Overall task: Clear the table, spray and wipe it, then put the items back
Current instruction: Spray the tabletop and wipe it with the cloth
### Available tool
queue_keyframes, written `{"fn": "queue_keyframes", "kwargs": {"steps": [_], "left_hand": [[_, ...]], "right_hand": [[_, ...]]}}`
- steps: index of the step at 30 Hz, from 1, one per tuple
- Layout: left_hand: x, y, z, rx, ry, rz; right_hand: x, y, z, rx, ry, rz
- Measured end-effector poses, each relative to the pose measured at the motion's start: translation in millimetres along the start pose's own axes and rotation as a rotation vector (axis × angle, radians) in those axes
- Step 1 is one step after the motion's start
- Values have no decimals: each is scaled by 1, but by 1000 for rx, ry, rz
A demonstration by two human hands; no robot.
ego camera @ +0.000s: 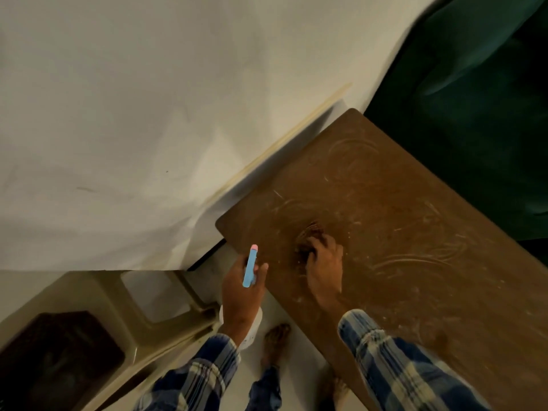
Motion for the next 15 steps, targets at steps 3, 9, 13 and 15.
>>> {"fn": "queue_keyframes", "kwargs": {"steps": [3,9,13,15], "left_hand": [[10,-11,-19,-43,-26,56],[27,-41,-38,-119,-67,116],[37,-64,-26,-194,-83,152],[35,-73,-25,-191,-40,145]], "right_hand": [[-43,12,-33,308,201,-225],[-66,-42,-116,272,178,-150],[-83,-25,-132,764,353,-248],[-71,-54,-121,672,296,-171]]}}
Point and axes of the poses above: each hand's wrist, its own y-axis away from the middle knuckle, its own x-axis out of the back of the hand, z = x × y, the point moved 2 cm from there along -y, towards the middle knuckle, and after that the axes turned 13 degrees about -x, right-handed, at the moved point
